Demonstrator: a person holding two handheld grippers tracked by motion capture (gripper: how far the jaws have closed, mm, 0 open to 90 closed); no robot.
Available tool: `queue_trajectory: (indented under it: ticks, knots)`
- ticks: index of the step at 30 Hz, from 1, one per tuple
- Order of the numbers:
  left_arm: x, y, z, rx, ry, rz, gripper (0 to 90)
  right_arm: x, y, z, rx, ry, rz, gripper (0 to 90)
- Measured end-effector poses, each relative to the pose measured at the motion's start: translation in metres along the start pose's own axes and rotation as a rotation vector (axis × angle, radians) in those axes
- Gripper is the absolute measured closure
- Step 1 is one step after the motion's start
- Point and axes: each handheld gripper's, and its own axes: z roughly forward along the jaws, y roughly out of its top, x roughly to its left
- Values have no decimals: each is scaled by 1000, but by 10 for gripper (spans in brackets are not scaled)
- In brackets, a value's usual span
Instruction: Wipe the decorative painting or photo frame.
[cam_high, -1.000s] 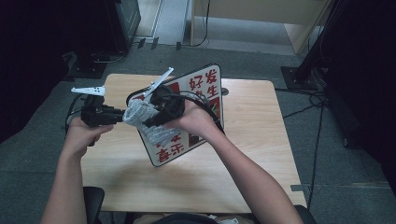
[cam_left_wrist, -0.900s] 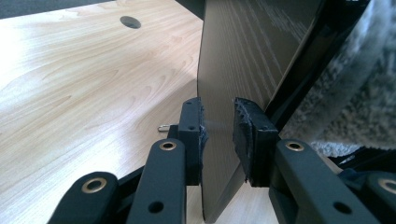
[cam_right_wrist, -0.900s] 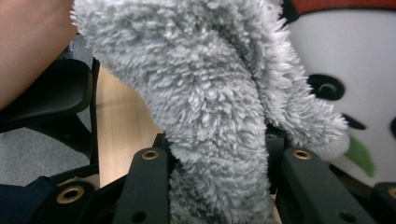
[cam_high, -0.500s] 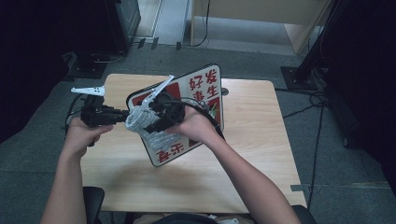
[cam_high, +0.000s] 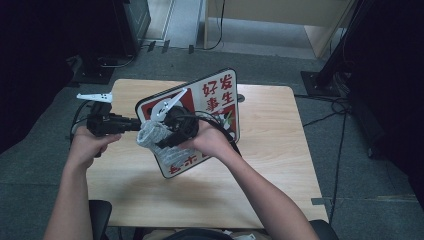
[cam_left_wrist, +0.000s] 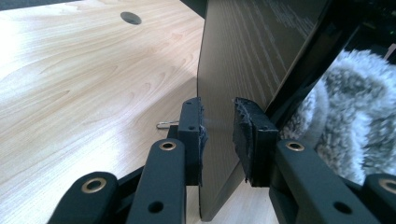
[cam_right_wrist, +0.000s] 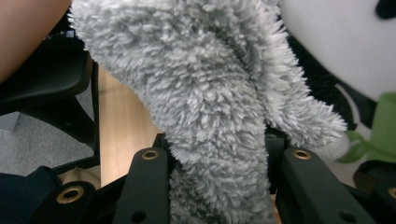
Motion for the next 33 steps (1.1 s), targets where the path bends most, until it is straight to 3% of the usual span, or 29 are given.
queue_trajectory:
  ticks: [6, 33]
  knots:
    - [-1, 0, 0, 0, 10, 15, 732, 0, -7, 5, -2, 2, 8, 663]
    - [-1, -1, 0, 1, 9, 10, 723, -2, -37, 30, 28, 30, 16, 663]
